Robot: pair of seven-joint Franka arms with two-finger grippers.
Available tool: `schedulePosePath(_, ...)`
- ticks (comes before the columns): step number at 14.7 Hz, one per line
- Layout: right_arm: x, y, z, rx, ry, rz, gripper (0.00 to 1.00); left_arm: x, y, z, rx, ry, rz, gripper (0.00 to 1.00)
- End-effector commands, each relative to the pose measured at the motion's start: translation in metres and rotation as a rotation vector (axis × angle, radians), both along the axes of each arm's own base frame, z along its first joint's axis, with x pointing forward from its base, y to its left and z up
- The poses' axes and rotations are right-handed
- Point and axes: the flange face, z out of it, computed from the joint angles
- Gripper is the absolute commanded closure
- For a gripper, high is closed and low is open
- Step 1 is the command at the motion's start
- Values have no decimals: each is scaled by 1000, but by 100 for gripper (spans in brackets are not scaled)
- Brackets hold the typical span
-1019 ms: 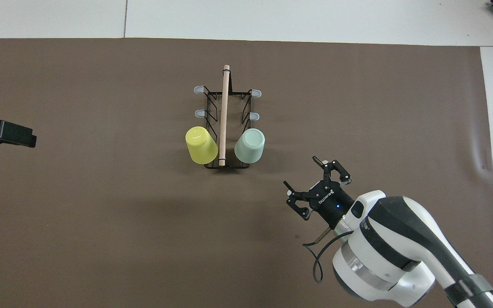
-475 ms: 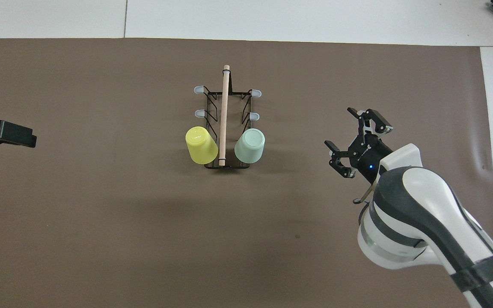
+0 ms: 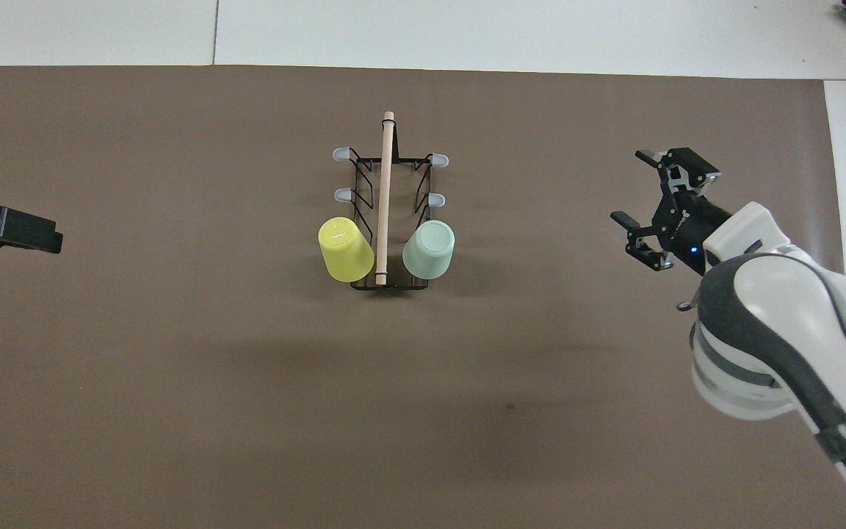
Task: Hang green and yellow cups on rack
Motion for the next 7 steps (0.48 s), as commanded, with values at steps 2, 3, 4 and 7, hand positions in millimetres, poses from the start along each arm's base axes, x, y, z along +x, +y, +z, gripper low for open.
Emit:
schedulePosePath(2, 16, -15, 43, -22, 281, -48, 0, -9, 0, 1, 2, 1, 12, 0)
schedulePosePath(3, 15, -12, 51, -21, 353, -86, 0, -9, 1, 2, 2, -1, 13, 0)
schedulePosePath(4, 12, -8, 55, -12, 423, -128, 0, -10, 0, 2, 2, -1, 12, 0)
schedulePosePath(7, 5, -7, 52, -5, 595, -292, 0, -10, 0, 2, 2, -1, 12, 0)
